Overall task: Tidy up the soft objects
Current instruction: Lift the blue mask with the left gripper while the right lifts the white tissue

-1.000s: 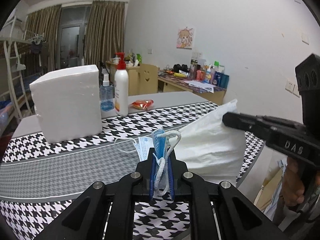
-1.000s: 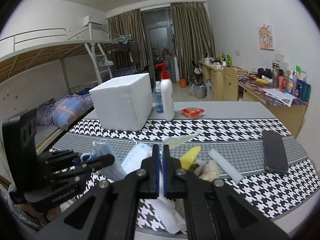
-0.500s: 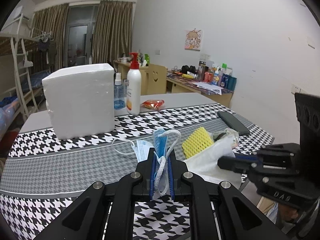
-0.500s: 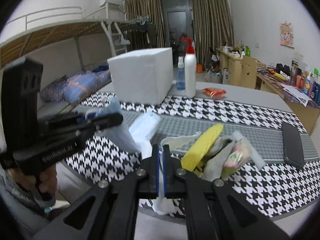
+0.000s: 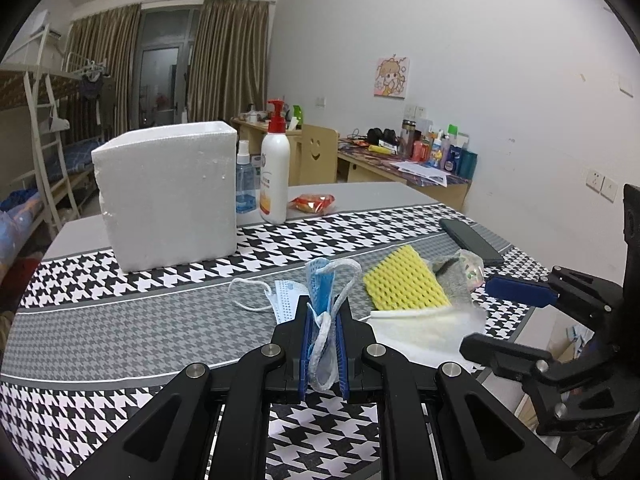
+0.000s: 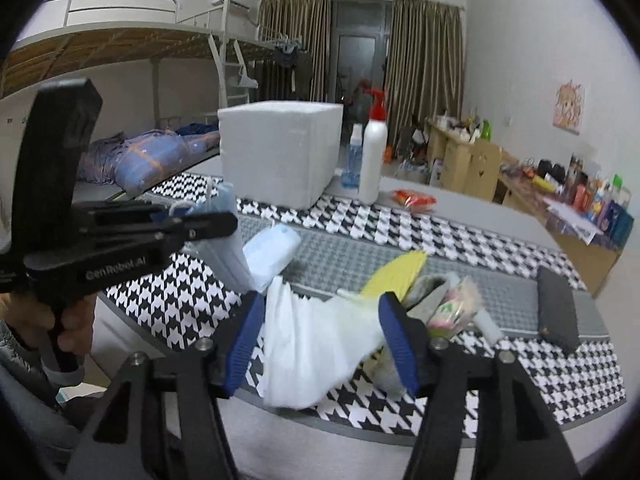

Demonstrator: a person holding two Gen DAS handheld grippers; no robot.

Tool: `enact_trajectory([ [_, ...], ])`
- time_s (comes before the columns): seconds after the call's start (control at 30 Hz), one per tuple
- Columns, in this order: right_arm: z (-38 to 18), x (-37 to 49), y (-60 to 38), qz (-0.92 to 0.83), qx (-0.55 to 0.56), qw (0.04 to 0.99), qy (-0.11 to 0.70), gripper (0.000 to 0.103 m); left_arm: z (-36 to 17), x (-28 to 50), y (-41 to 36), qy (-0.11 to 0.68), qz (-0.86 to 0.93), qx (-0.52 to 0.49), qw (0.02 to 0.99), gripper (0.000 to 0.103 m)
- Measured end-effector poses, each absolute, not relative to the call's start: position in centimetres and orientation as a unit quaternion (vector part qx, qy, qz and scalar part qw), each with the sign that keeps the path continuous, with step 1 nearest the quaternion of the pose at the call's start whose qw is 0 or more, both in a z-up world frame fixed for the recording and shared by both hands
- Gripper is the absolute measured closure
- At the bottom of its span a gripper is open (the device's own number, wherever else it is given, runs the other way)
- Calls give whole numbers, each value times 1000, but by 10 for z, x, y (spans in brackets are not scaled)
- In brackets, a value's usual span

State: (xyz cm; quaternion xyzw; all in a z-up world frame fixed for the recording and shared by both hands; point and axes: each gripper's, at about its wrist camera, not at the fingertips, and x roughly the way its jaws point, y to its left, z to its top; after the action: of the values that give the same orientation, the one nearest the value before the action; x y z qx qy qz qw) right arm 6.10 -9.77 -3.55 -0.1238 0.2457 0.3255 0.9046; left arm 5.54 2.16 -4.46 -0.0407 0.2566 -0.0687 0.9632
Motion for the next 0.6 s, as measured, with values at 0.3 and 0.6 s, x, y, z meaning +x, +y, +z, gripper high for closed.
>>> enact_trajectory([
  [0.3,-51,65,-72,380,-142,870,279,36,-46,54,27,260,-67,-43,962,91],
  [0.6,-88,92,-59,368,-157,840,366,56,-46,52,31,260,-70,-47,962,91],
])
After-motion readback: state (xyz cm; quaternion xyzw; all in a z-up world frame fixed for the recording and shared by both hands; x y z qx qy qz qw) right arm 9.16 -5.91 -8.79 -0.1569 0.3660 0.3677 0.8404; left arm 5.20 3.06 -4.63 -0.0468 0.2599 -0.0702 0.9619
